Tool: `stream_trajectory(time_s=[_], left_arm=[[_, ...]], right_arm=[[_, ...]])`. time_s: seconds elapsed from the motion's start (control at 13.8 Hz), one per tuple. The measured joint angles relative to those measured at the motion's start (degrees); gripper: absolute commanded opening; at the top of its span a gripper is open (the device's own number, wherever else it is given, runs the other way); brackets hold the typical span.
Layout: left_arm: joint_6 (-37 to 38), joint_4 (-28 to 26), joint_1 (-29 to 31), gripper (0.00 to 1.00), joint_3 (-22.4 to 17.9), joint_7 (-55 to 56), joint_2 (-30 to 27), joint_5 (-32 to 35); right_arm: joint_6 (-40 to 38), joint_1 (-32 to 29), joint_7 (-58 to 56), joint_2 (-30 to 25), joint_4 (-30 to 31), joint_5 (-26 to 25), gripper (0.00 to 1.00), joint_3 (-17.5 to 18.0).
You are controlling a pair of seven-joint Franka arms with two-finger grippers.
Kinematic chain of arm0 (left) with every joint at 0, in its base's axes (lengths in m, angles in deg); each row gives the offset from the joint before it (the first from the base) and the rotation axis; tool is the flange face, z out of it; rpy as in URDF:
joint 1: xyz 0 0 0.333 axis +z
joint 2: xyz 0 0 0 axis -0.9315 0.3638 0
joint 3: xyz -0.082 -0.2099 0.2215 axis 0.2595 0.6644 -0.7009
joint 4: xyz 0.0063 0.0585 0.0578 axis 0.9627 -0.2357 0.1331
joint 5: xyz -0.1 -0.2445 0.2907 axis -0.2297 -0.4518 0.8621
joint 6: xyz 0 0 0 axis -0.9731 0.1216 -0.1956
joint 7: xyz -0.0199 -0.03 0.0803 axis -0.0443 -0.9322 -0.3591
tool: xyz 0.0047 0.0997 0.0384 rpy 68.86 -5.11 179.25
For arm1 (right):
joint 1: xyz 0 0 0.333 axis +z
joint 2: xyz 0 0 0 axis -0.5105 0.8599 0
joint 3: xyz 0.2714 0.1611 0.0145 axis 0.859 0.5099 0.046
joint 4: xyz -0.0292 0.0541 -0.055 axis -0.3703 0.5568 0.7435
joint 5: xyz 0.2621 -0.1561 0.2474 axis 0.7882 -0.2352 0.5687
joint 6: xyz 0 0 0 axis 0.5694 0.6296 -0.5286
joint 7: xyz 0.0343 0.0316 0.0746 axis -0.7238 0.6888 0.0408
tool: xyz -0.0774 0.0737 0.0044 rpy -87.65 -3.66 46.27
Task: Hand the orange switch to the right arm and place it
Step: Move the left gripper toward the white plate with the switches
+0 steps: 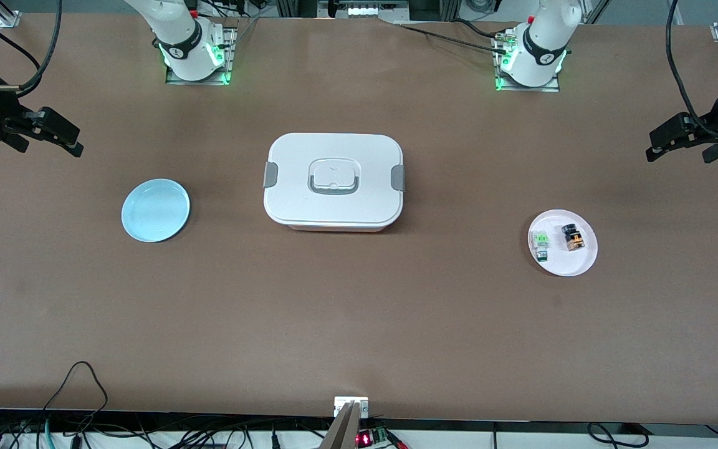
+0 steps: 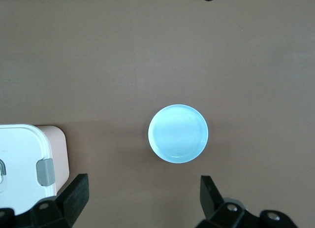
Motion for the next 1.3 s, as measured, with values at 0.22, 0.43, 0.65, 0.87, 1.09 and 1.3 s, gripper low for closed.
stream_trajectory(time_s=[0.22,0.43,0.65,0.87,1.09,1.3], left_arm=[[-0.1,0.3,0.0,1.0,0.5,0.0,0.0,0.0],[-0.1,0.7,0.0,1.0,0.9,0.1,0.0,0.0],[-0.1,0.7,0.1,1.0,0.9,0.1,0.0,0.0],[-0.1,0.7,0.2,1.0,0.9,0.2,0.0,0.0],[-0.1,0.7,0.3,1.0,0.8,0.2,0.5,0.0],[-0.3,0.7,0.4,1.0,0.6,0.1,1.8,0.0]], right_arm=[[0.0,0.0,0.0,0.0,0.0,0.0,1.0,0.0],[0.0,0.0,0.0,0.0,0.0,0.0,1.0,0.0],[-0.5,0.0,0.0,0.0,0.0,0.0,1.0,0.0],[-1.5,0.0,0.0,0.0,0.0,0.0,1.0,0.0],[-2.6,0.0,0.0,0.0,0.0,0.0,1.0,0.0],[-2.7,0.0,0.0,0.0,0.0,0.0,1.0,0.0]])
